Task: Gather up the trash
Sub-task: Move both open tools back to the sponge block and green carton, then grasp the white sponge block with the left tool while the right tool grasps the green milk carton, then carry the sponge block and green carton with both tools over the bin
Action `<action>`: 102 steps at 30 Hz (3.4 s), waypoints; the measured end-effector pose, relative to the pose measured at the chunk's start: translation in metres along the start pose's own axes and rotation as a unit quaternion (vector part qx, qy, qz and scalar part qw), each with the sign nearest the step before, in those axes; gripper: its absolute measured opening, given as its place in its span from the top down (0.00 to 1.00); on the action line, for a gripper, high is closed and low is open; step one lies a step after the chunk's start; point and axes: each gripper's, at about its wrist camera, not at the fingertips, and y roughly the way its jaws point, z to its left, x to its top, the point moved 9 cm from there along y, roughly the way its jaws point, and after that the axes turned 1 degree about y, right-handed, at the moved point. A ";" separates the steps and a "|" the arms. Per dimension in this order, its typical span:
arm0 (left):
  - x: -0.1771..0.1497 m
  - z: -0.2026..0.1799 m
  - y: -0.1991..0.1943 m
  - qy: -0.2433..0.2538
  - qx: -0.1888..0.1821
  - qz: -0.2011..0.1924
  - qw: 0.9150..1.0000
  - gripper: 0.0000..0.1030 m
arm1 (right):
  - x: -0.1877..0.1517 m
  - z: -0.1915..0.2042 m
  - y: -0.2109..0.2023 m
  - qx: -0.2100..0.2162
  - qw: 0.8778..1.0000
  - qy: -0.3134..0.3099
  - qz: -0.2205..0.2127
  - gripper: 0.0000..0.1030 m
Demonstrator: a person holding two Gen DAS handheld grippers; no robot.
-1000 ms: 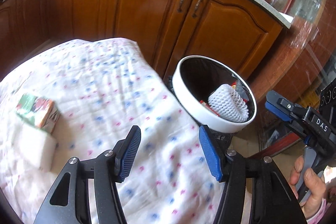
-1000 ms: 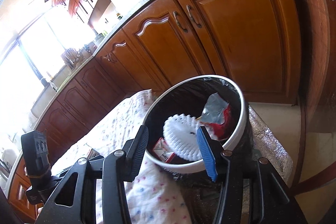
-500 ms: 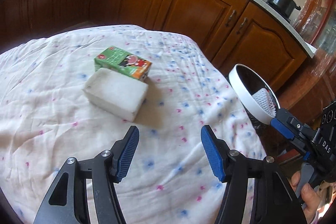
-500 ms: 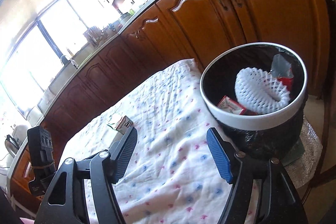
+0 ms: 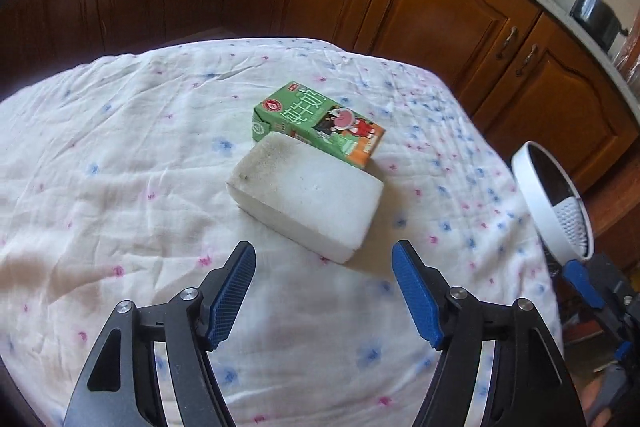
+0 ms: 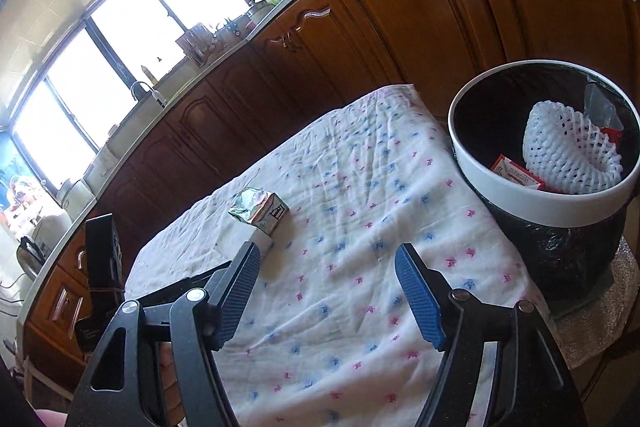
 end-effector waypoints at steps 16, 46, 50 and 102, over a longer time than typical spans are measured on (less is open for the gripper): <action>0.001 0.083 -0.035 -0.049 0.021 -0.022 0.998 0.26 | 0.004 0.026 0.054 0.022 0.998 -0.037 0.045 0.29; 0.005 0.059 -0.036 0.022 -0.044 -0.019 0.999 0.53 | 0.020 0.086 0.154 0.063 0.972 -0.187 0.127 0.29; -0.001 0.080 -0.045 0.025 -0.050 -0.014 0.998 0.52 | 0.009 0.102 0.173 0.046 0.956 -0.253 0.143 0.29; -0.014 -0.127 -0.068 0.172 -0.140 -0.033 0.974 0.54 | 0.011 -0.048 -0.051 -0.061 0.997 -0.004 -0.037 0.49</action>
